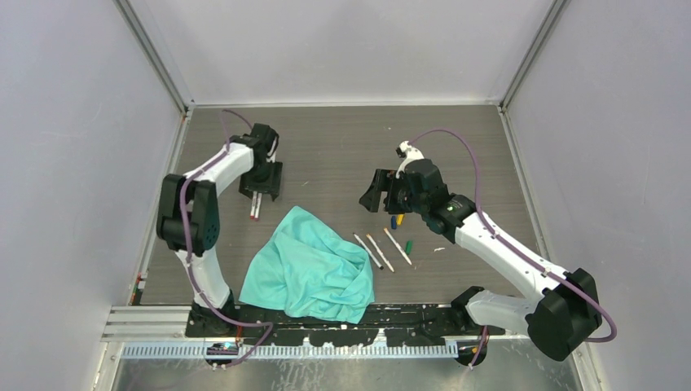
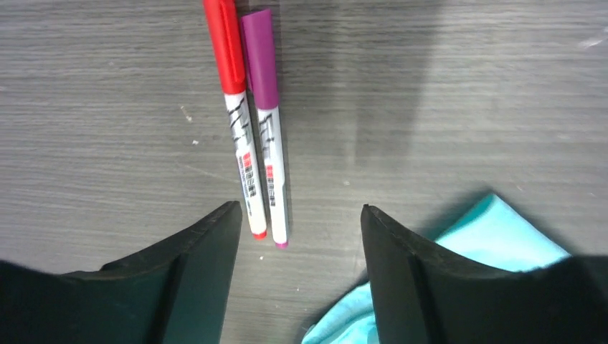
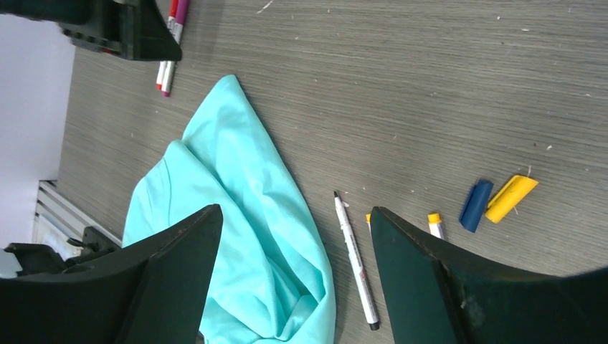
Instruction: Insert the pens into the pen caps
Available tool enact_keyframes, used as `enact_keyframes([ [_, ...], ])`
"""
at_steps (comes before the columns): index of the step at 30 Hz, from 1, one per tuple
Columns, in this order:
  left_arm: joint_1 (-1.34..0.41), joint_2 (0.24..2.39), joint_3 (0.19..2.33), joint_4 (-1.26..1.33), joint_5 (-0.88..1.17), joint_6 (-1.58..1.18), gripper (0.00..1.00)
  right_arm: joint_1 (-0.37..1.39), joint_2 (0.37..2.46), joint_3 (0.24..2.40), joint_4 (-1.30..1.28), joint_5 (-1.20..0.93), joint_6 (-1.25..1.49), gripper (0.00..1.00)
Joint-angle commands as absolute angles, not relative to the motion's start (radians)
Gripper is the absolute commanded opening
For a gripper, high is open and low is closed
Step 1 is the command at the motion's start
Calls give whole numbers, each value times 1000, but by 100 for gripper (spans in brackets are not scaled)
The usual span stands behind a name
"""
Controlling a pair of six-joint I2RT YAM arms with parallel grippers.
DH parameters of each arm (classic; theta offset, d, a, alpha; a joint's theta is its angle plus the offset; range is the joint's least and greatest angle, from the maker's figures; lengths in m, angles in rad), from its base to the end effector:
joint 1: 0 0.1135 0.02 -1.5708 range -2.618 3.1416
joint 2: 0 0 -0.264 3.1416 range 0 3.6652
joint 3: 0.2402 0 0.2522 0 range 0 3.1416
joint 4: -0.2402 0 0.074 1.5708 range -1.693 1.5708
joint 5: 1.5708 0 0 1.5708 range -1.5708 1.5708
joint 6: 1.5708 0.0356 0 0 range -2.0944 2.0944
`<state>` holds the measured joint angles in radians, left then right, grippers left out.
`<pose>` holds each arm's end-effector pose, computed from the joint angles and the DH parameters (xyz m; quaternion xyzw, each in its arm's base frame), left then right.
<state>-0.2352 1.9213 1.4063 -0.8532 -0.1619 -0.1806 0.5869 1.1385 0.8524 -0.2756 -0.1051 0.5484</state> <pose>0.3663 -0.0819 0.1861 0.0189 0.9915 0.0579 0.1152 0.2094 0.1437 0.2834 -0.0422 0.8735 0.2983 0.3823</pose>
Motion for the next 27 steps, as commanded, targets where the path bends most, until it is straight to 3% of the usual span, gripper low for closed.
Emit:
enact_keyframes([
  [1, -230, 1667, 1355, -743, -89, -154, 73, 584, 1098, 887, -325, -96, 498, 78],
  [9, -231, 1205, 1116, -552, 140, -179, 100, 597, 1073, 851, -489, -131, 424, 52],
  [15, -231, 987, 936, -469, 94, -162, 98, 677, 1100, 755, -484, -118, 453, 41],
  [27, -232, 1003, 952, -487, 87, -156, 98, 877, 1215, 716, -440, 61, 474, 32],
])
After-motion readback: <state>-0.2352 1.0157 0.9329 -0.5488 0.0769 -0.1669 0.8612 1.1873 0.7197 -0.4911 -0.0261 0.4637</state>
